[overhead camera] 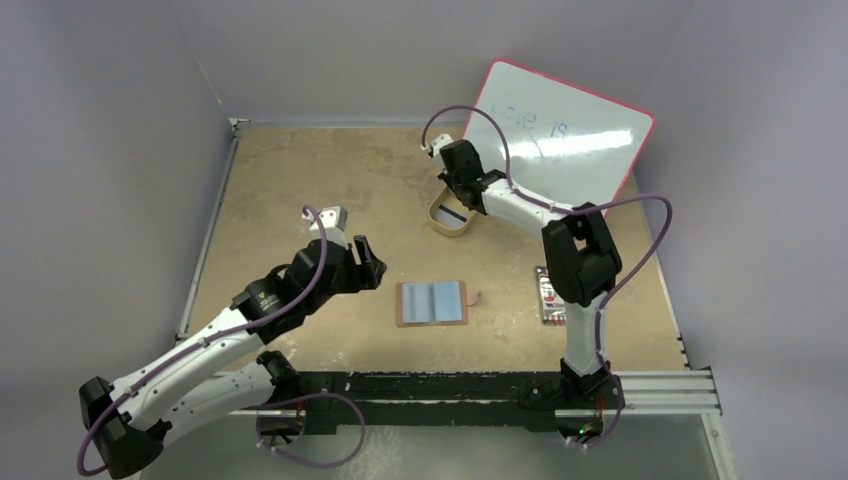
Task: Put the credit cards into the card holder
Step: Pick up the credit card from the storage box.
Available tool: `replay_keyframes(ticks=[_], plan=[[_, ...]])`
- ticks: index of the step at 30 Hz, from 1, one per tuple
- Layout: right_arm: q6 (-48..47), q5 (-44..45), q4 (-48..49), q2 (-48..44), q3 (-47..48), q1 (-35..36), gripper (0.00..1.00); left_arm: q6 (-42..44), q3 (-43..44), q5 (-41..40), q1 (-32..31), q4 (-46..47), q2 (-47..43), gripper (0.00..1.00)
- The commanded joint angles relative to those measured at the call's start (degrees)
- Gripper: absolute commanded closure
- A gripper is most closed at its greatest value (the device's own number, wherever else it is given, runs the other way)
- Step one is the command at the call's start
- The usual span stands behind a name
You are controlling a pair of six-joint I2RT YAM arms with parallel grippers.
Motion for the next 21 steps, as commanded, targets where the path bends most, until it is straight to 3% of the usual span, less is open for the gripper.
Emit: replay_keyframes(ticks=[1, 12, 21], plan=[[0.61, 0.53, -0.06, -4.68, 3.0, -0.72, 0.96, -1.67, 0.39, 0.34, -0.05, 2.32, -0.23, 0.36], [11.5, -19.65, -7.22, -17.42, -3.49, 0.18, 1.0, -9.65, -5.3, 0.04, -0.01, 6.01, 2.31, 0.39], [36.03, -35.48, 0.55, -30.59, -18.58, 0.37, 1.0, -12.55, -7.91, 2.91, 0.02, 11.43, 8.8, 0.49]])
